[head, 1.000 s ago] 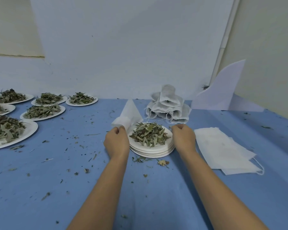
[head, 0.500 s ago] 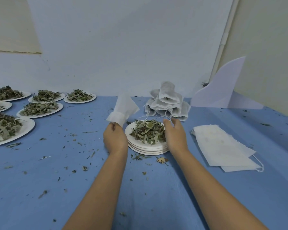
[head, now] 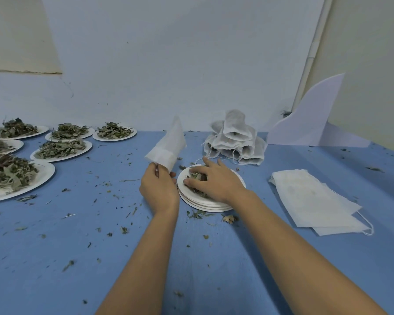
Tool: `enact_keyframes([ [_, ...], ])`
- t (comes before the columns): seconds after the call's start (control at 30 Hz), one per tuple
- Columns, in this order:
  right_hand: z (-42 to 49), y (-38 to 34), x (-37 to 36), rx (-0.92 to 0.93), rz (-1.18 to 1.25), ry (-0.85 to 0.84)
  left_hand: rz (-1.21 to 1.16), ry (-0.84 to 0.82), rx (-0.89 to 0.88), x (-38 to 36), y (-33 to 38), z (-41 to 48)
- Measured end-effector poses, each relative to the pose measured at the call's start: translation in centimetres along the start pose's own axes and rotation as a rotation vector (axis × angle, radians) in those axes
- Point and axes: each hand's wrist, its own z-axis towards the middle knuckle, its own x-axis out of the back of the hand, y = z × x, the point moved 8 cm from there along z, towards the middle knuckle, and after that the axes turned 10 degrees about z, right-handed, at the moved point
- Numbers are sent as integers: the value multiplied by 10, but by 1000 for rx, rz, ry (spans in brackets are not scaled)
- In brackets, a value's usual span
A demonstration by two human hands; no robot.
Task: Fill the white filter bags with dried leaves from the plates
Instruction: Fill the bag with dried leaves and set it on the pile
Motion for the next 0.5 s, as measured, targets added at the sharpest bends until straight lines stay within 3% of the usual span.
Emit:
enact_keyframes([
  [0.23, -4, -3, -1, 54, 28, 61, 20, -10, 14, 0, -2, -1],
  [0.5, -7, 5, 10, 21, 180, 291, 61, -6, 19, -5, 0, -1],
])
